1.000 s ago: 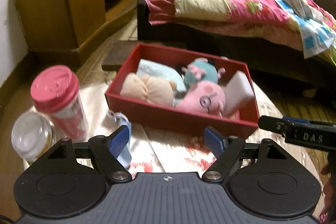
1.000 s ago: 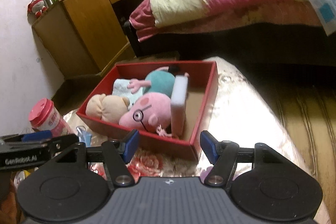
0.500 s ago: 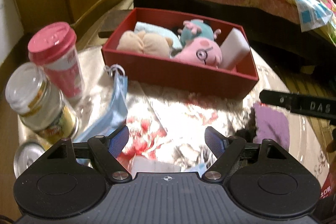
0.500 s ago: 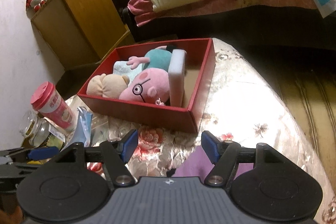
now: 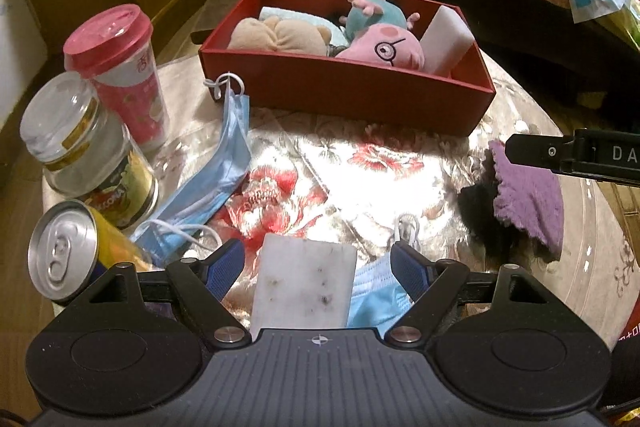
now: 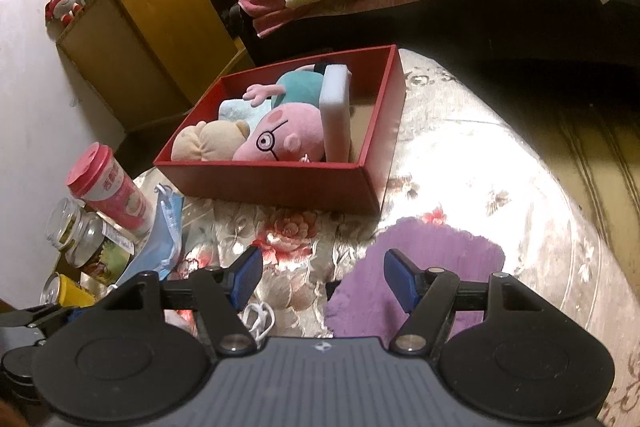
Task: Organize soft objects
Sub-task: 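Move the left tool to the white sponge while the right tool approaches the purple cloth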
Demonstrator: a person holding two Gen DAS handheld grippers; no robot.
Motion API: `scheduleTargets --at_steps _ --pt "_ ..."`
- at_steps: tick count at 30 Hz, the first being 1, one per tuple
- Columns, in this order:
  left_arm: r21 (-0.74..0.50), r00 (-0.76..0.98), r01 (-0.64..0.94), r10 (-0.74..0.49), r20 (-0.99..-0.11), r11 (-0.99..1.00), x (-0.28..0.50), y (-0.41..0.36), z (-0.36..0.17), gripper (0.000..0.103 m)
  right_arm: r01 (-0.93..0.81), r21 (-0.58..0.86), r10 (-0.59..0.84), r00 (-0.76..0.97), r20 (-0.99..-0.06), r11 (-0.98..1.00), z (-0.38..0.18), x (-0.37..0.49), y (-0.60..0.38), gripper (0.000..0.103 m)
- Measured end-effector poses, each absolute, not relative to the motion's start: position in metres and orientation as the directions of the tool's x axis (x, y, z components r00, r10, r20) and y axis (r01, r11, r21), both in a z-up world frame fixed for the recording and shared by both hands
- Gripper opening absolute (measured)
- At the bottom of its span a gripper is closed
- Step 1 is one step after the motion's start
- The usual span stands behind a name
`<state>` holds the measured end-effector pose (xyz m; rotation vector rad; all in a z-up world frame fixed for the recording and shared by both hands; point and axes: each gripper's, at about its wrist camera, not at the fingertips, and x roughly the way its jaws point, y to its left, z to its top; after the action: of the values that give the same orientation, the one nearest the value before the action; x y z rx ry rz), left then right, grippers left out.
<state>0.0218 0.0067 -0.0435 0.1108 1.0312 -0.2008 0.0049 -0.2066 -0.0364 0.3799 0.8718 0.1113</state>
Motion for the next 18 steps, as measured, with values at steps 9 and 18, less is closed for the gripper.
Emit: scheduleTargets --at_steps 9,18 --pt "0.008 0.460 0.226 -0.100 -0.882 0.974 0.017 0.007 -0.053 0.079 0.067 0.383 0.255 0.639 -0.726 0.921 -0.035 -0.004 -0.204 0.039" --pt "-0.021 0.399 0.216 -0.108 -0.910 0.976 0.020 0.009 -0.067 0.077 0.076 0.386 0.254 0.634 -0.730 0.920 -0.036 -0.006 -0.206 0.039"
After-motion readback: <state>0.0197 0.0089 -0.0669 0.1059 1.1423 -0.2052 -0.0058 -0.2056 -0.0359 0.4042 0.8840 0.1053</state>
